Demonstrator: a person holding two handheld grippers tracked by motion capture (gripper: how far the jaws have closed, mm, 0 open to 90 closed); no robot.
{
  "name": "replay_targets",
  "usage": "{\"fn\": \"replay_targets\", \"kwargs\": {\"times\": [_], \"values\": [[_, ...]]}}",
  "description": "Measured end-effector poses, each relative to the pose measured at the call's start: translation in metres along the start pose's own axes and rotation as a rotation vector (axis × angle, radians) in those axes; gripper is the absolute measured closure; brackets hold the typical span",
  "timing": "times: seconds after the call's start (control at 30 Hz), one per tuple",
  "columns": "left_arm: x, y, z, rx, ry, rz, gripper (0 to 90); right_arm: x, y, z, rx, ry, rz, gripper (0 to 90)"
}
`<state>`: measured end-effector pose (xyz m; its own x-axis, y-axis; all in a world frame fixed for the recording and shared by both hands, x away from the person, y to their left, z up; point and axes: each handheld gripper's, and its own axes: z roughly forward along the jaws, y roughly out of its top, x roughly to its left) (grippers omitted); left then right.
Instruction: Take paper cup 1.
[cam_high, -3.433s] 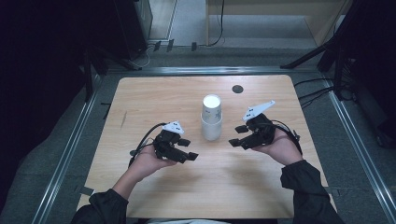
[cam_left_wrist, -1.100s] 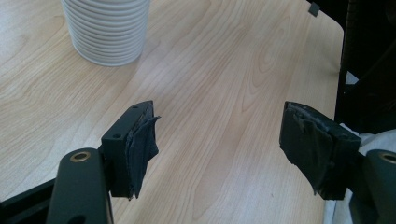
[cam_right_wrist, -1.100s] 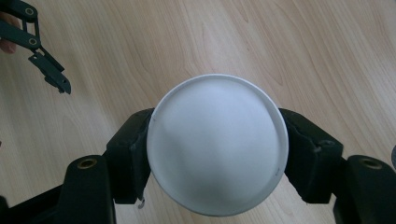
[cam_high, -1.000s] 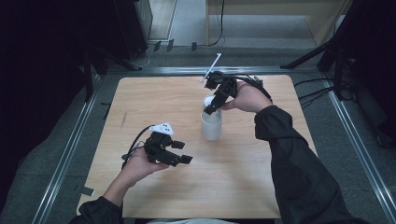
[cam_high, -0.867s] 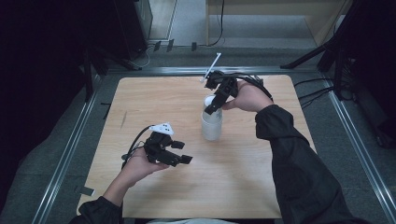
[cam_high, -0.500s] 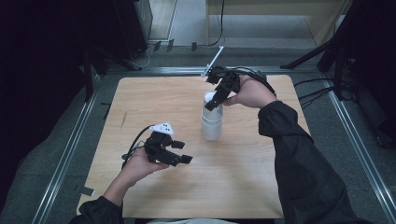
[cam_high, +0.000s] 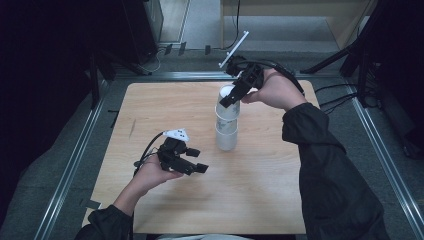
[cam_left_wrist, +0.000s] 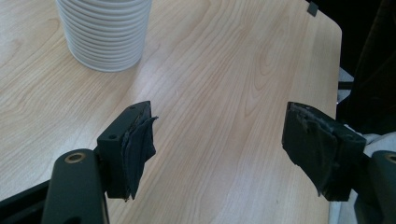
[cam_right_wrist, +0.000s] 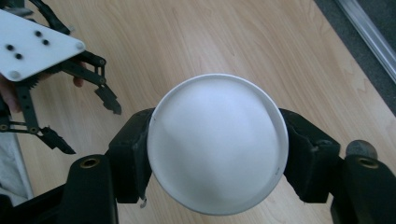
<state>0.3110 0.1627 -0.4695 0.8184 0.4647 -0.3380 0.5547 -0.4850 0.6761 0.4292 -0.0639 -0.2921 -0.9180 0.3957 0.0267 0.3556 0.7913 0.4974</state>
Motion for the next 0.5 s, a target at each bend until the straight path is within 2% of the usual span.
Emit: {"fn": "replay_targets", "kwargs": {"times": [0.13, 0.27, 0.47, 0.5], "values": [[0.003, 0.002, 0.003, 0.008, -0.011, 0.003, 25.0, 0.003, -0.005, -0.020, -0.017, -0.022, 0.014, 33.9], [0.007, 0.006, 0.004, 0.000, -0.016, 0.002, 24.9, 0.005, -0.017, -0.043, -0.052, -0.023, 0.031, 34.0], [0.009, 0.013, 0.006, -0.008, -0.024, 0.027, 23.4, 0.013, -0.041, -0.056, -0.033, -0.037, 0.025, 34.1], [0.010, 0.014, 0.007, 0.002, -0.029, 0.029, 23.2, 0.015, -0.046, -0.057, -0.034, -0.037, 0.022, 34.1]]}}
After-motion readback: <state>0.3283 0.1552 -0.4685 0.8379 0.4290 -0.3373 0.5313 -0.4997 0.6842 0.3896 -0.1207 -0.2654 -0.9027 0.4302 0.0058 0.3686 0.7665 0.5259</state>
